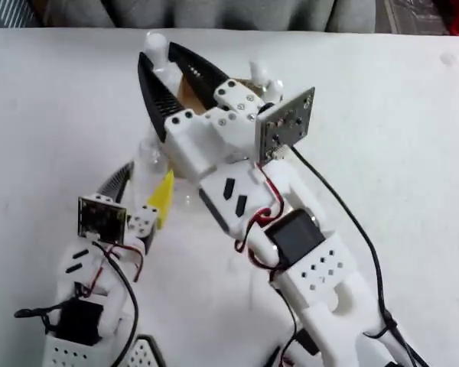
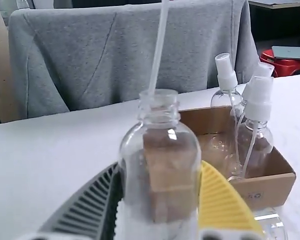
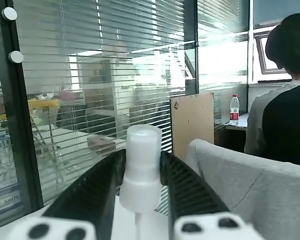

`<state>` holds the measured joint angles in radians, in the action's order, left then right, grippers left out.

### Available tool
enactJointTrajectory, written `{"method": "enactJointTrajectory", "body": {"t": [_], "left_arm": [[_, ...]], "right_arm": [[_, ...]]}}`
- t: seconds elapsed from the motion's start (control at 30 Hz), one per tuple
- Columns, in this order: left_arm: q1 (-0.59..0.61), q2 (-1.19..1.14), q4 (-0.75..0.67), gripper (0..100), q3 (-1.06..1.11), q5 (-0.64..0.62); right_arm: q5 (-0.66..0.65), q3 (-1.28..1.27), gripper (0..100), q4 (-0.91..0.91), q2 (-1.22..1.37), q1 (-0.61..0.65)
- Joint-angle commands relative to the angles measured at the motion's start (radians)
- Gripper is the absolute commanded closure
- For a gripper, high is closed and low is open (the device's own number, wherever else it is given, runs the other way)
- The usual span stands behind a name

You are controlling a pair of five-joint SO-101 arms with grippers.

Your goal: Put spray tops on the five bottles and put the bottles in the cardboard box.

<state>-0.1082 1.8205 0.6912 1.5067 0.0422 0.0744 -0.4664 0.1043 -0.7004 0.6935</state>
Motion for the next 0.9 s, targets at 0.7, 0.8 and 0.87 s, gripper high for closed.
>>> {"method": "enactJointTrajectory", "body": {"t": [0.7, 0.8, 0.87], "left_arm": [[0.010, 0.010, -0.025, 98, -0.005, -0.002], [0.010, 0.010, -0.025, 98, -0.005, -0.002], [0.010, 0.010, -0.025, 98, -0.005, -0.002]], "right_arm": [[-0.201, 0.305, 98.2, 0.568, 0.137, 0.122], [-0.199, 0.393, 98.2, 0.670, 0.219, 0.120], [-0.199, 0.437, 98.2, 0.717, 0.257, 0.120]]}}
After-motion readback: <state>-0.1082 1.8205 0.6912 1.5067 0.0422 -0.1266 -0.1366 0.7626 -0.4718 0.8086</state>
